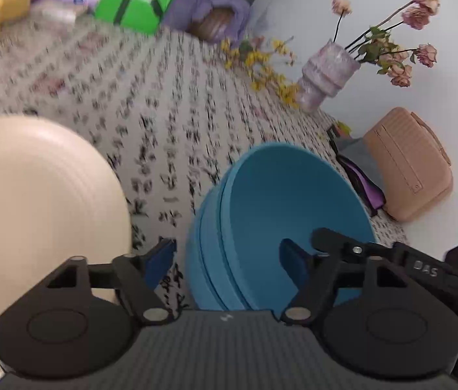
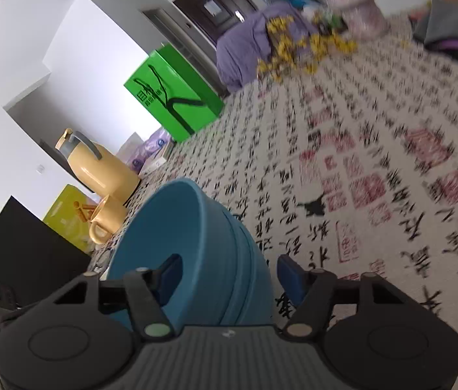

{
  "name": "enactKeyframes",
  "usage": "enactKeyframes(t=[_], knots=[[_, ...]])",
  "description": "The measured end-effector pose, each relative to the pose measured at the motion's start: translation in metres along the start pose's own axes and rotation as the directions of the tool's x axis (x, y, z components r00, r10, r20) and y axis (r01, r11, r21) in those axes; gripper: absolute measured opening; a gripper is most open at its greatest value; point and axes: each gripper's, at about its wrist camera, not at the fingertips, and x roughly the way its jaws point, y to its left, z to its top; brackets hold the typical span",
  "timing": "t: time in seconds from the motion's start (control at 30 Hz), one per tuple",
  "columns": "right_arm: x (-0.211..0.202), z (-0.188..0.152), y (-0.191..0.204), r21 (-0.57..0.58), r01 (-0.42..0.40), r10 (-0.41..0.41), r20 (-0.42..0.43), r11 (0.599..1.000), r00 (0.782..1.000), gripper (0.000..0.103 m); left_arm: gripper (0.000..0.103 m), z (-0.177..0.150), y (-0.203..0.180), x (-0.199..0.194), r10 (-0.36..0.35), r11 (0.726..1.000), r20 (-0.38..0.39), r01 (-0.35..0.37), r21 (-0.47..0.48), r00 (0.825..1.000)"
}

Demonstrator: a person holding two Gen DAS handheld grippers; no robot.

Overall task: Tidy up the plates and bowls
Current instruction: 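Lift the bowl stack with both tools and carry it over the cream plates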

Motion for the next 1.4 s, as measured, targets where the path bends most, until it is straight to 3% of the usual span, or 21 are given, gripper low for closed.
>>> enactKeyframes(t=[0.1, 0.27, 0.37, 0.47, 0.53, 0.67, 1.07, 1.4], knots=[[0.011, 0.001, -0.011, 0.06, -0.024, 0.027, -0.04, 0.998, 0.999, 0.055, 0.069, 0.003, 0.008, 0.011, -0.03, 0.998, -0.058, 0.027, -0.049, 0.998], [0.024, -0.001, -0.022, 0.108, -0.037, 0.047, -0.092, 0.993, 0.995, 0.052, 0.067, 0.006, 0.006, 0.015, -0.022, 0.999, -0.073, 0.02, -0.029, 0.997], [0.025, -0.001, -0.024, 0.11, -0.034, 0.045, -0.094, 0.993, 0.995, 0.05, 0.053, 0.007, 0.001, 0.018, 0.026, 1.0, -0.072, -0.026, 0.007, 0.997], [0.024, -0.001, -0.025, 0.111, -0.025, 0.035, -0.091, 0.993, 0.995, 0.045, 0.05, 0.009, -0.001, 0.017, 0.024, 1.0, -0.067, -0.023, 0.008, 0.997], [0.021, -0.001, -0.024, 0.105, 0.006, 0.003, -0.09, 0.994, 0.996, 0.035, 0.047, 0.01, -0.004, 0.016, 0.026, 1.0, -0.057, -0.025, 0.016, 0.998], [0.014, 0.0, -0.025, 0.102, 0.019, -0.012, -0.064, 0.995, 0.998, 0.035, 0.038, 0.011, -0.006, 0.02, 0.04, 0.999, -0.062, -0.04, 0.008, 0.997], [-0.001, -0.003, -0.013, 0.077, 0.035, -0.033, -0.025, 0.996, 0.999, 0.035, 0.038, 0.009, -0.01, 0.009, 0.027, 1.0, -0.038, -0.027, -0.009, 0.999], [-0.002, -0.002, 0.025, 0.006, 0.033, -0.033, -0.017, 0.999, 0.999, 0.035, 0.038, 0.011, 0.004, -0.02, 0.008, 0.999, 0.024, -0.006, -0.047, 1.0]])
